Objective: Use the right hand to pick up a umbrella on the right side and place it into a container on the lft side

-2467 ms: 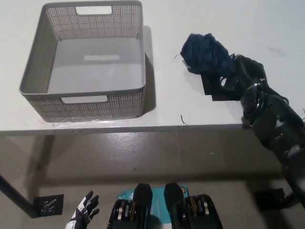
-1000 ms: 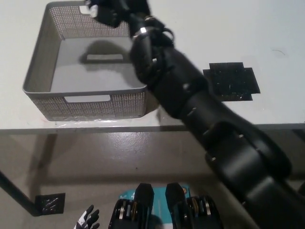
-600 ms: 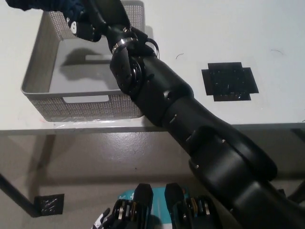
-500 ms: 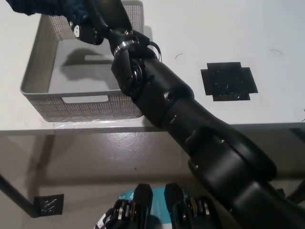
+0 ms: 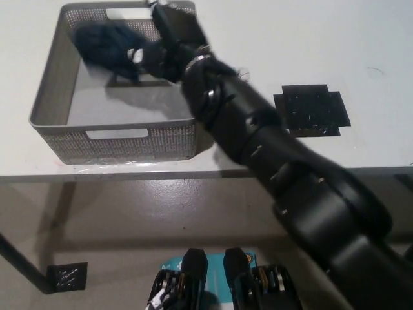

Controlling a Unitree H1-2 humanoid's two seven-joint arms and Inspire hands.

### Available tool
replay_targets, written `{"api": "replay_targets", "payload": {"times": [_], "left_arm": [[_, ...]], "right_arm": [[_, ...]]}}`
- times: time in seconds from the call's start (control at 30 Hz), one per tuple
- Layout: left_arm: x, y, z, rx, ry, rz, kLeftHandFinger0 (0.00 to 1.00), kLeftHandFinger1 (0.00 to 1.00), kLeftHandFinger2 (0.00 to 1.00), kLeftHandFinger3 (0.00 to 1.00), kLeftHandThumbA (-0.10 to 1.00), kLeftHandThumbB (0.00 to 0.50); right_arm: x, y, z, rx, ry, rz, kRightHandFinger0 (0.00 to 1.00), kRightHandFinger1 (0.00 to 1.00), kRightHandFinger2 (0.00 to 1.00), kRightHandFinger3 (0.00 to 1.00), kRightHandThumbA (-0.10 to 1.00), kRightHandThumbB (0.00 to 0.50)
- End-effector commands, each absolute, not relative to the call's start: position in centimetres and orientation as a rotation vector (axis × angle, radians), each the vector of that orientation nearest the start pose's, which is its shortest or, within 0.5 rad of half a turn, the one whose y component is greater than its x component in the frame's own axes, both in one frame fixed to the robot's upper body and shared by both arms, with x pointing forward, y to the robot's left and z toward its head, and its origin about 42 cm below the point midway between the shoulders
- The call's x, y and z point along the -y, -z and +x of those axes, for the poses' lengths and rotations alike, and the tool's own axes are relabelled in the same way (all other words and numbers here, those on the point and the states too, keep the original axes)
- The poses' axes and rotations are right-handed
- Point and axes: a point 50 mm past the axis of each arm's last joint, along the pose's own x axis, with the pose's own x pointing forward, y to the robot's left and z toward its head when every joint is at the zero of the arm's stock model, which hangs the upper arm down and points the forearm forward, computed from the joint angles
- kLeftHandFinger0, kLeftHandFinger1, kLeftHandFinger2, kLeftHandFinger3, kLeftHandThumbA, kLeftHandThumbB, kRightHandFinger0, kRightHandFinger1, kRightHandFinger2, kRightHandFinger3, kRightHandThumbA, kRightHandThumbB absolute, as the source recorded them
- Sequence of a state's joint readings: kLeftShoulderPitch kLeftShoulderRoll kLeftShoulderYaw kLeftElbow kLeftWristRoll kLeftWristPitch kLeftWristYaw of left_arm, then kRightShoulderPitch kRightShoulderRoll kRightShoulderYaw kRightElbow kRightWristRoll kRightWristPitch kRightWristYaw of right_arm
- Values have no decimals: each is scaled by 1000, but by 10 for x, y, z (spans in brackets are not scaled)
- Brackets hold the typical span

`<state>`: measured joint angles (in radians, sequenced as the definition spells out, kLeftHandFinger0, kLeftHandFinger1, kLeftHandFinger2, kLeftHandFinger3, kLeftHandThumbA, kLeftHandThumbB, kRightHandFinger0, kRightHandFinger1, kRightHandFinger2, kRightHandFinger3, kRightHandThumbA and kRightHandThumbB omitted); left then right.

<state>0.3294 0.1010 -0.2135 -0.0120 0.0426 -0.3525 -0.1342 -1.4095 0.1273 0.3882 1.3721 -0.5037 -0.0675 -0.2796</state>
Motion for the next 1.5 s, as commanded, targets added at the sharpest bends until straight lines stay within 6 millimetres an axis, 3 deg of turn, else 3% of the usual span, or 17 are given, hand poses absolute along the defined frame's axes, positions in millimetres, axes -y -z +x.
{"api": "replay_targets", "payload": {"times": [0.0,0.33,0.57,0.73,0.83,0.87,0.93,1.0,1.03,1.1,1.17,1.27,1.33,1.47], "left_arm": [[-184,-54,163,41,376,93,1000,1000,1000,1000,1000,221],[-181,-56,164,44,404,118,1000,1000,1000,1000,1000,217],[-182,-56,167,35,400,117,1000,1000,1000,1000,1000,222],[-185,-55,167,45,391,118,1000,1000,1000,1000,1000,202],[-191,-53,166,34,369,110,1000,1000,1000,1000,1000,232],[-192,-53,165,28,362,99,1000,1000,1000,1000,1000,239],[-195,-51,164,30,350,87,1000,1000,1000,1000,1000,223],[-199,-50,165,31,332,78,1000,1000,1000,1000,1000,208],[-200,-50,165,32,325,77,1000,1000,1000,1000,1000,206],[-204,-47,164,28,299,69,1000,1000,1000,1000,1000,193],[-205,-44,162,22,277,70,1000,1000,1000,1000,1000,191],[-214,-41,163,27,237,81,1000,1000,1000,1000,1000,183],[-219,-41,164,32,215,80,1000,1000,1000,1000,1000,164],[-229,-40,164,38,176,68,1000,1000,1000,1000,1000,173]], "right_arm": [[9,-373,568,400,-212,-999,1000,1000,1000,1000,879,500],[38,-378,575,413,-171,-1020,1000,1000,1000,1000,987,500],[71,-427,572,523,-127,-946,1000,1000,1000,1000,1000,500],[122,-463,540,670,-68,-756,1000,1000,1000,1000,1000,443],[163,-467,496,751,-43,-669,1000,1000,1000,1000,1000,447],[182,-462,473,781,-29,-643,1000,1000,1000,1000,1000,452],[199,-454,442,816,-30,-605,1000,1000,1000,1000,1000,443],[225,-434,392,878,-24,-566,1000,1000,1000,1000,1000,440],[225,-432,387,886,-28,-562,1000,1000,1000,1000,1000,439],[244,-405,341,917,-27,-501,1000,1000,1000,1000,1000,440],[253,-386,313,932,-35,-471,1000,1000,1000,1000,1000,435],[262,-348,274,898,-62,-392,1000,1000,1000,1000,1000,448],[265,-322,258,852,-56,-352,1000,1000,1000,1000,1000,482],[267,-272,233,748,-74,-303,1000,1000,1000,1000,1000,444]]}}
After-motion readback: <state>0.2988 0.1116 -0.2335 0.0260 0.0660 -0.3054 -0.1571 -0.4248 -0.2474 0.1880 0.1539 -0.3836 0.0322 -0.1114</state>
